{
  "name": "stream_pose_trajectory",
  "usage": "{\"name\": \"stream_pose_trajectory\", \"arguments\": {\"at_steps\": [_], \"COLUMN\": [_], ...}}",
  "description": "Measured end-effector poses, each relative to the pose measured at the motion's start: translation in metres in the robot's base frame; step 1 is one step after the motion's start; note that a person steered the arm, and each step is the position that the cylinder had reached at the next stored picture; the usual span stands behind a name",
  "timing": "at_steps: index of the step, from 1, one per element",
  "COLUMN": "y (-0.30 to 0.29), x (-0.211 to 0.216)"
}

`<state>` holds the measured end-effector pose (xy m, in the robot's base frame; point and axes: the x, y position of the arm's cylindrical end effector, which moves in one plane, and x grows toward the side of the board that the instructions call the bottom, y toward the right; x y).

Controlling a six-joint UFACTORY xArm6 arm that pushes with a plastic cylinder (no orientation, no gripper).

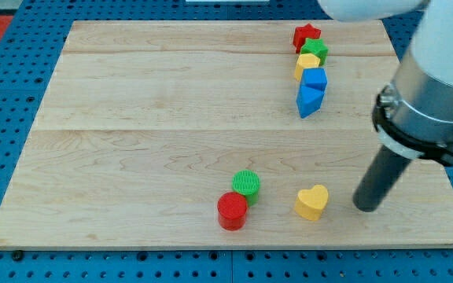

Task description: Move your arm to the top right of the red star

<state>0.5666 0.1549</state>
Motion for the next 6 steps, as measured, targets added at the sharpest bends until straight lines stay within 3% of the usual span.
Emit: {"name": "stream_pose_trajectory", "arguments": {"at_steps": [2,6], "y": [-0.064,-0.05], "x": [0.023,0.031]}}
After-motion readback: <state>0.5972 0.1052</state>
